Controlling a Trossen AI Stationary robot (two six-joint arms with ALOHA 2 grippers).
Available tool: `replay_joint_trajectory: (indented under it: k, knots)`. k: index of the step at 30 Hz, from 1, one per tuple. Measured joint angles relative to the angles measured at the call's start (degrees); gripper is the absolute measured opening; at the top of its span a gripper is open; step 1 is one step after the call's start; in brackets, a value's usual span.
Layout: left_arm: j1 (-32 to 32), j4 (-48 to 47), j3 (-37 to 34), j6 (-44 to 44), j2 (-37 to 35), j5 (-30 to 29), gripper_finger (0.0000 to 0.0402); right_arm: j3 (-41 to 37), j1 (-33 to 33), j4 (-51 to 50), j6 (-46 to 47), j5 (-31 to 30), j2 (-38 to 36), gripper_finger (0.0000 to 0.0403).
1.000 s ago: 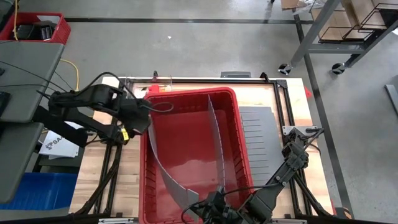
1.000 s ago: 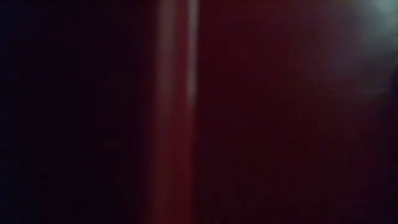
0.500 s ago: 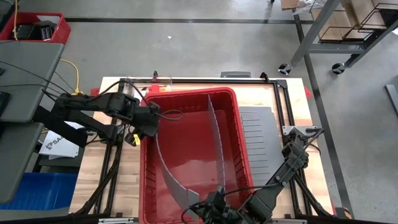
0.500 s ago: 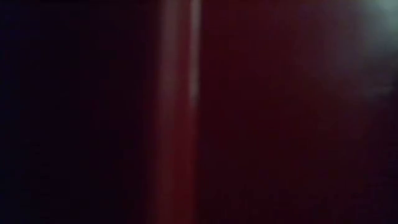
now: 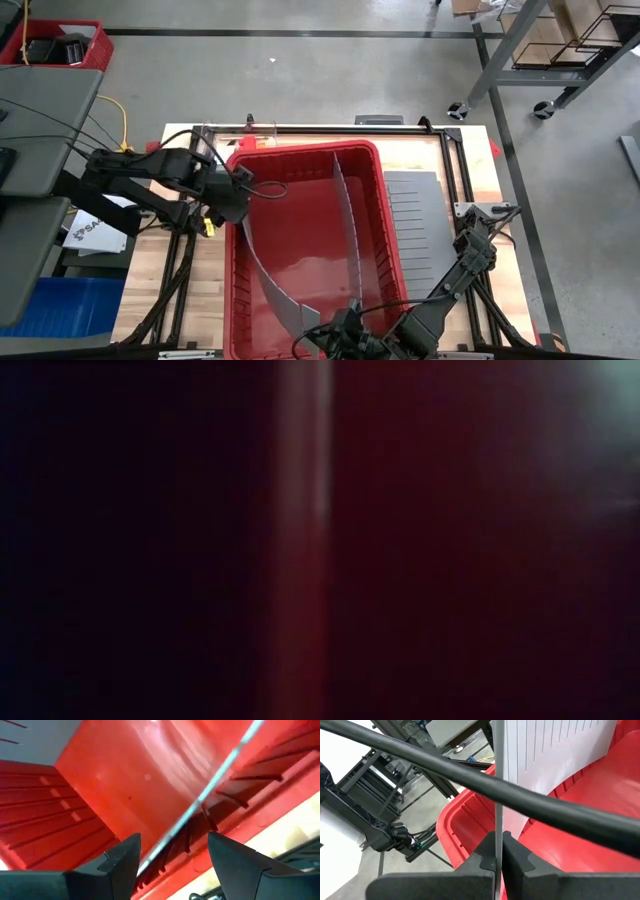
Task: Sort blocks
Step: Assemble the bin divider into the red bin
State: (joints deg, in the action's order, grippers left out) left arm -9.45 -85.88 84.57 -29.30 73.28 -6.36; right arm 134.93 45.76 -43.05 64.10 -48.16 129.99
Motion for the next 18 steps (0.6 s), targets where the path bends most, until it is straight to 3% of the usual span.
replay_joint_trajectory:
  k: [11, 14, 18]
  knots:
    - [0.85, 2.94, -3.32, -2.51, 4.16, -0.19, 0.0214, 0.00, 0.00, 0.03, -0.06, -0.04, 0.00, 0.0000]
    - [0.73, 3.83, -3.32, -5.58, 4.96, -0.21, 0.0162, 0.00, 0.01, 1.41, -1.65, -0.01, 0.03, 0.0000]
    - [0.65, 3.74, -3.24, -8.46, 5.61, -1.70, 0.0037, -0.01, 0.04, 5.59, -6.15, 0.35, 0.13, 0.0000]
